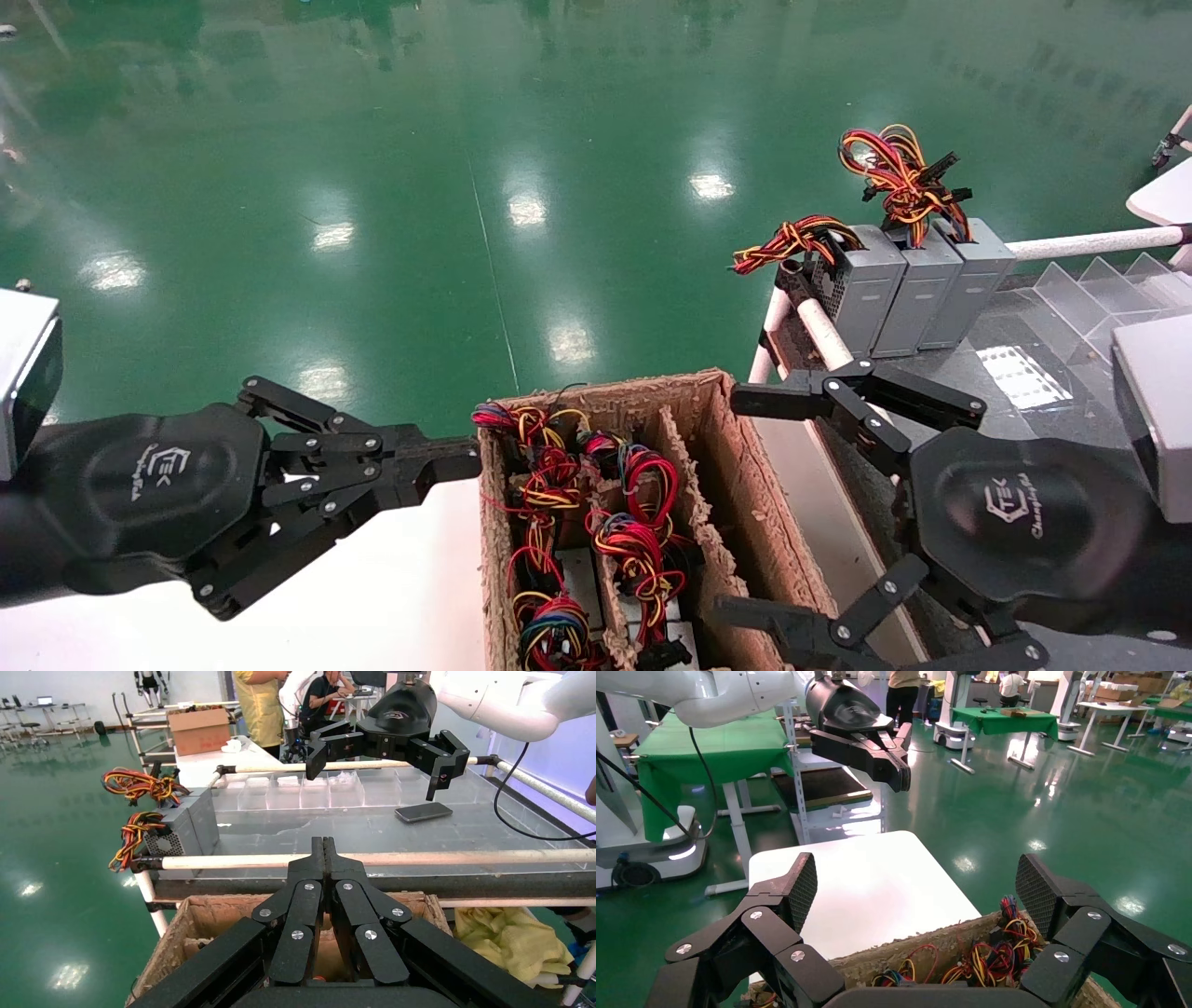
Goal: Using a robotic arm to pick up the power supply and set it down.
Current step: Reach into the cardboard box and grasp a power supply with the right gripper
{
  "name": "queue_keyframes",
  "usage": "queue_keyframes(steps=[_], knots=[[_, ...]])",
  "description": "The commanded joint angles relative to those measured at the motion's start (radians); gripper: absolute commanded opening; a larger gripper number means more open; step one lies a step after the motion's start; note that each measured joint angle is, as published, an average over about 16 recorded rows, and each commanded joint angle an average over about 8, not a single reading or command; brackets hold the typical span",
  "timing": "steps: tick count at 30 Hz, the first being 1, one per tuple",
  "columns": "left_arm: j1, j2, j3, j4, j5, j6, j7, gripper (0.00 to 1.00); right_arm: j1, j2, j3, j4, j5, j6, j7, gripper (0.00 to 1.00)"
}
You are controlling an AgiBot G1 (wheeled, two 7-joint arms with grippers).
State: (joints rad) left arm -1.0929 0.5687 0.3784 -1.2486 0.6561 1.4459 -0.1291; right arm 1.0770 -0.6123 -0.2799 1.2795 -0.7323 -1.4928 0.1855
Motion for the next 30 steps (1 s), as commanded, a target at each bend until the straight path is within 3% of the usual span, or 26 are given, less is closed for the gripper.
queue_keyframes(steps=[1, 5, 16, 27, 30], knots=[[0.000, 0.000, 0.000, 0.000, 0.000, 0.000, 0.000, 0.54, 0.000, 0.000, 0.000, 0.000, 0.000, 0.000, 0.000, 1.00], [0.000, 0.000, 0.000, 0.000, 0.000, 0.000, 0.000, 1.00, 0.000, 0.000, 0.000, 0.000, 0.000, 0.000, 0.000, 1.00], [0.000, 0.000, 0.000, 0.000, 0.000, 0.000, 0.000, 1.00, 0.006, -0.006, -0.019, -0.002, -0.034, 0.011, 0.015, 1.00], [0.000, 0.000, 0.000, 0.000, 0.000, 0.000, 0.000, 1.00, 0.066, -0.091, -0.162, 0.028, -0.221, -0.018, 0.098, 1.00], [0.000, 0.000, 0.000, 0.000, 0.000, 0.000, 0.000, 1.00, 0.076, -0.123, -0.204, 0.031, -0.261, -0.039, 0.112, 0.62]])
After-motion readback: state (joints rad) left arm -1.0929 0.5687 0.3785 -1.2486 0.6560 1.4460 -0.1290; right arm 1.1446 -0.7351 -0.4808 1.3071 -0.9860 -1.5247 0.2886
